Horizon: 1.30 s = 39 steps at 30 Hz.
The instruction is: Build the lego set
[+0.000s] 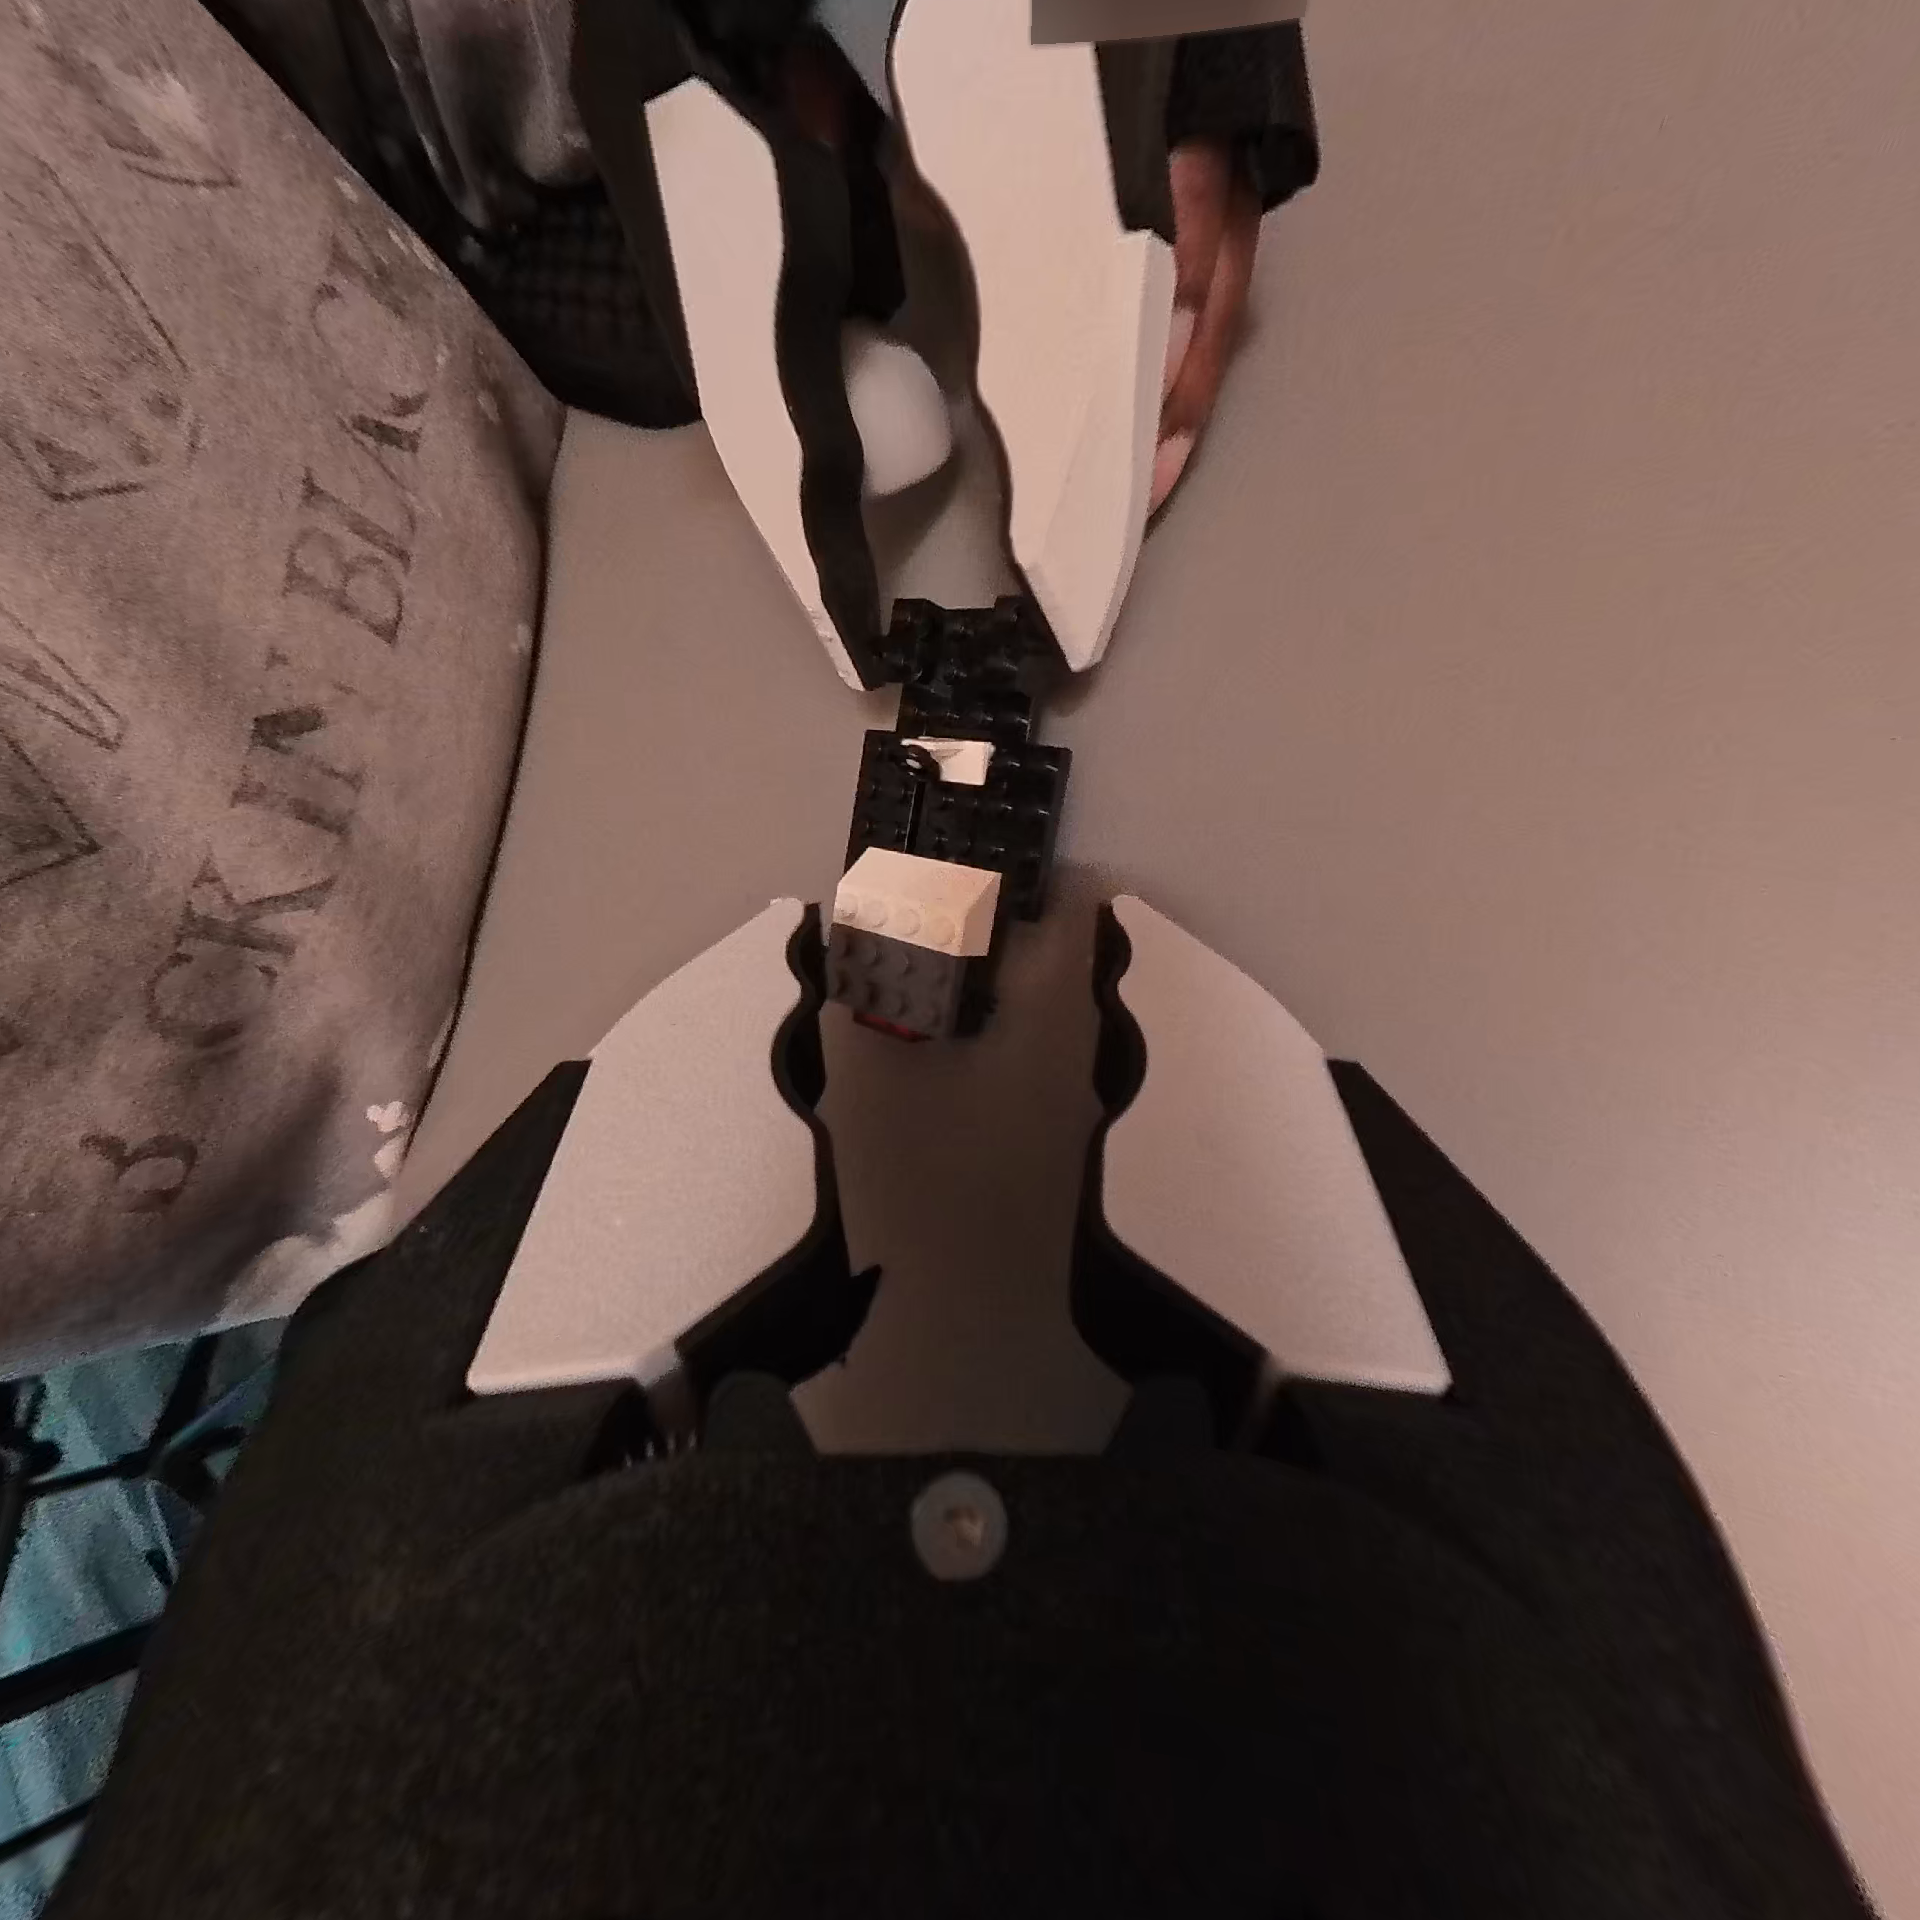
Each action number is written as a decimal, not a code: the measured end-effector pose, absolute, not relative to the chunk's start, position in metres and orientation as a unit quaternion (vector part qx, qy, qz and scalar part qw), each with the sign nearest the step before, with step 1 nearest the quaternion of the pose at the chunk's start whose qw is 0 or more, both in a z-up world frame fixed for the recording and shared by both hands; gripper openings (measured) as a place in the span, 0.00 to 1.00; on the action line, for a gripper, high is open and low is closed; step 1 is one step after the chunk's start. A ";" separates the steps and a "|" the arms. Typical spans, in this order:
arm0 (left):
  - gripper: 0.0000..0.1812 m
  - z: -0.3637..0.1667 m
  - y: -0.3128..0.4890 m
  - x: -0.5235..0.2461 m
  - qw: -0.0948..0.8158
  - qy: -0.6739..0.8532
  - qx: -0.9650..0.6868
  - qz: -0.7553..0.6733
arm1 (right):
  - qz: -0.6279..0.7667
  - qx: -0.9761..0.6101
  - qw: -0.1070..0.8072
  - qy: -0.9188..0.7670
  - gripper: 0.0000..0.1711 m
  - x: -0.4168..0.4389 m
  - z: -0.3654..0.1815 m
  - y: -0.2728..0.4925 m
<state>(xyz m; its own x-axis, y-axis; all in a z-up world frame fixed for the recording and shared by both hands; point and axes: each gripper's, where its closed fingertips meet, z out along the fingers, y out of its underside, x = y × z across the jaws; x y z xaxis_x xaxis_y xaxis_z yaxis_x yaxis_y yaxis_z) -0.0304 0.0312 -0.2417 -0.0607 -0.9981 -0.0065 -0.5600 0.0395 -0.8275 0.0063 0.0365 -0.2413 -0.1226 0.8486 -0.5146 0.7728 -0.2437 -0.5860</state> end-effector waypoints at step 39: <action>0.26 -0.246 0.042 -0.037 0.309 0.607 -0.650 -0.339 | 0.182 -0.695 0.194 -0.668 0.24 0.020 -0.249 0.033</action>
<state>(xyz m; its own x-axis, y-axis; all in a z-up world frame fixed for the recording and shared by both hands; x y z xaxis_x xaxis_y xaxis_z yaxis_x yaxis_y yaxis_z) -0.0373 0.0421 -0.2456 0.0342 -0.9972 0.0658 -0.5789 -0.0735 -0.8121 0.0202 0.0332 -0.2486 0.0422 0.9991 0.0067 0.8575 -0.0328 -0.5134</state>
